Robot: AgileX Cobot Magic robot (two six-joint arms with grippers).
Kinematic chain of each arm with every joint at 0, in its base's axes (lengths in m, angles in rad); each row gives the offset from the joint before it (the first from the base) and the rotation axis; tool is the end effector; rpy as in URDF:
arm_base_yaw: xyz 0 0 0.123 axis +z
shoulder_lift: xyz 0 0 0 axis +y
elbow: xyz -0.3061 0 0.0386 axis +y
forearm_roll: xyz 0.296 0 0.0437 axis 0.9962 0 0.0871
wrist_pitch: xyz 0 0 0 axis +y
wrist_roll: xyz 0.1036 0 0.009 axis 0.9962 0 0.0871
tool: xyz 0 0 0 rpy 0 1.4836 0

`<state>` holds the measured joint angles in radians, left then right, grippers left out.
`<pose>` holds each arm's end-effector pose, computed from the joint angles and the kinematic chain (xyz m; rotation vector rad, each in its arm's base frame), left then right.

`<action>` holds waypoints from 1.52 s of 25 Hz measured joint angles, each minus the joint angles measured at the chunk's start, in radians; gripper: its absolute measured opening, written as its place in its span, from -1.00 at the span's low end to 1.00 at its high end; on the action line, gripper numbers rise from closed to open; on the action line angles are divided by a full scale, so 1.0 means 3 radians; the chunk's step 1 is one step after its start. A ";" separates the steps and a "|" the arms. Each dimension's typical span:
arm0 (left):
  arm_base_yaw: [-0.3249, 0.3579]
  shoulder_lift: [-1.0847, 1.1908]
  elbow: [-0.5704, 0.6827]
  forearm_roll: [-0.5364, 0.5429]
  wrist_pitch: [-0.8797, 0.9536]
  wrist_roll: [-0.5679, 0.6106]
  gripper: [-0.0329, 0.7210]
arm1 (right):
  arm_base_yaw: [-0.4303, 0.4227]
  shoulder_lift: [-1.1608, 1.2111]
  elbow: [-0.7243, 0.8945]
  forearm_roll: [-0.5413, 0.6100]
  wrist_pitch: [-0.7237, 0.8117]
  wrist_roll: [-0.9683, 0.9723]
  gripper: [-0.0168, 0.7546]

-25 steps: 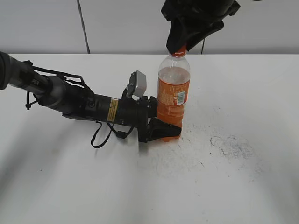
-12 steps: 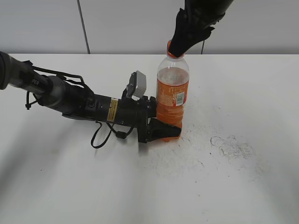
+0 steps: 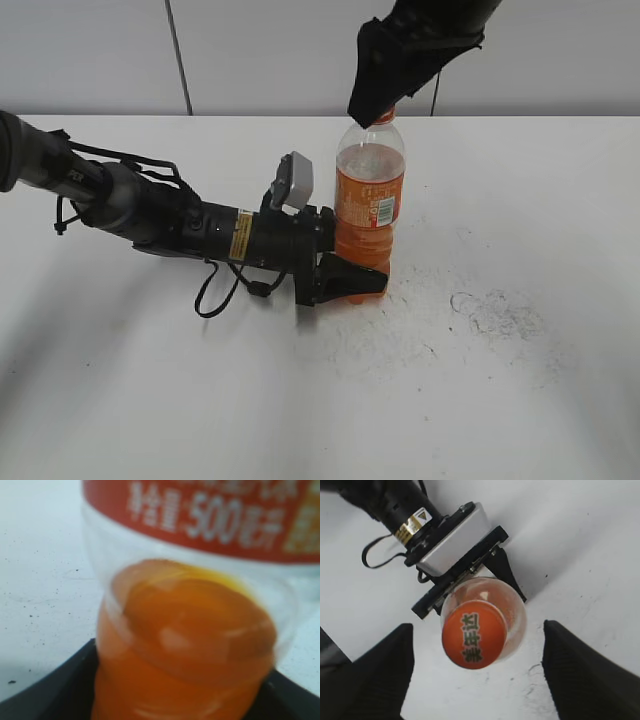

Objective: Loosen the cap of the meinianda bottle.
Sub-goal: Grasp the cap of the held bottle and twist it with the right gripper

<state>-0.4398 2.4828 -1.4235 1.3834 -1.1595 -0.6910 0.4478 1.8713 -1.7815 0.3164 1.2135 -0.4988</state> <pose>0.4006 -0.2920 0.0188 1.3787 1.4230 -1.1775 0.4036 0.2275 0.3282 -1.1823 2.4836 0.4257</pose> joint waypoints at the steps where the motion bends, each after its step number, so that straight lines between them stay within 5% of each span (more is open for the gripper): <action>1: 0.0000 0.0000 0.0000 0.0000 0.0000 -0.0003 0.55 | 0.0000 0.0000 0.0000 0.0007 -0.0005 0.0385 0.57; 5: 0.0000 0.0000 -0.0001 0.0000 0.0000 -0.0003 0.55 | 0.0000 0.0000 0.0000 0.0013 -0.0011 0.1160 0.35; 12: 0.0000 0.0000 -0.0001 0.0000 0.0000 -0.0006 0.55 | 0.0000 0.0000 0.0000 0.0040 -0.0008 0.0973 -0.26; 21: 0.0000 0.0000 -0.0001 0.0009 0.0000 0.0007 0.55 | 0.0000 0.0000 0.0000 0.0063 -0.0006 -0.0968 -0.27; 24: 0.0000 0.0000 -0.0001 0.0012 0.0000 0.0010 0.55 | 0.0000 0.0000 0.0000 0.0063 -0.0006 -0.1135 -0.27; 27: 0.0000 0.0000 -0.0001 0.0012 0.0000 0.0007 0.55 | 0.0000 0.0000 -0.0002 0.0069 -0.0006 -0.0981 -0.22; 33: 0.0000 0.0000 -0.0001 0.0012 -0.0003 0.0006 0.55 | 0.0000 0.0003 -0.0002 0.0136 -0.0018 -0.0140 0.47; 38: 0.0000 0.0000 -0.0001 0.0012 -0.0003 0.0006 0.55 | 0.0000 0.0003 -0.0002 0.0157 -0.0152 0.1032 0.39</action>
<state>-0.4398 2.4828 -1.4237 1.3869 -1.1605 -0.6891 0.4478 1.8722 -1.7822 0.3635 1.1679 -0.1891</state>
